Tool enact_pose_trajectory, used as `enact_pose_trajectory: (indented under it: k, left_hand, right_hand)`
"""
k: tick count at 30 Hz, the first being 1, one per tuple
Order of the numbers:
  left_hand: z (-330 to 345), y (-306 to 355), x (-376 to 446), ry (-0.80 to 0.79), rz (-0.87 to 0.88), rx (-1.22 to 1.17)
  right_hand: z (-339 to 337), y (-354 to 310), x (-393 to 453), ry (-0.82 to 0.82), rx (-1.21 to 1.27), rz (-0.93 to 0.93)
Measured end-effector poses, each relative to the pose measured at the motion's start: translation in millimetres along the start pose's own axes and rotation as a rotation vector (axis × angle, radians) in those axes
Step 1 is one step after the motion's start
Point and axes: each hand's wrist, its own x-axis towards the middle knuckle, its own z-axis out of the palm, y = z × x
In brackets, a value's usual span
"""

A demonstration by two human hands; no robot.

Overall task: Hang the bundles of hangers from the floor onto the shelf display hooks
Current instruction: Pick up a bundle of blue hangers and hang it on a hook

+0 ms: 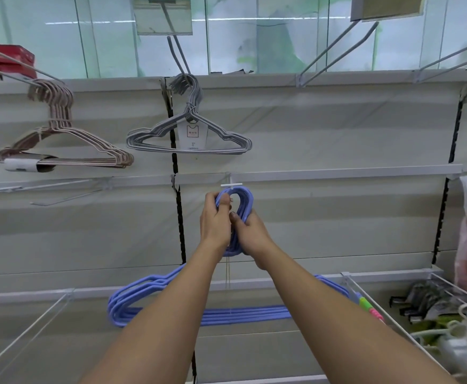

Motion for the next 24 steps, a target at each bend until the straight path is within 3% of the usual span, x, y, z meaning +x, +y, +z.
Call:
enact_pose_trajectory:
  k: [9,13,15,18,22,24]
  left_hand:
    - [8,-24,8,0.012,-0.162,-0.085]
    - [9,-30,12,-0.008,-0.191,-0.132]
    - [13,-31,12,0.007,-0.176,-0.105]
    - [5,-37,3,-0.013,-0.133,0.079]
    - [-15,-72,-18,-0.153,-0.242,0.594]
    - [-16,-82,-19,-0.242,-0.203,0.788]
  right_hand:
    - [-8,12,-1,-0.063,-0.187,0.006]
    - [-22,35,-21,-0.073,-0.766,-0.175]
    - [-22,43,-23,-0.034,-0.867,-0.231]
    - [-20,46,-15,-0.051,-0.929,-0.166]
    - [-18,46,-1,-0.088,-0.859,-0.082]
    - [-15,47,6,-0.07,-0.843,-0.059]
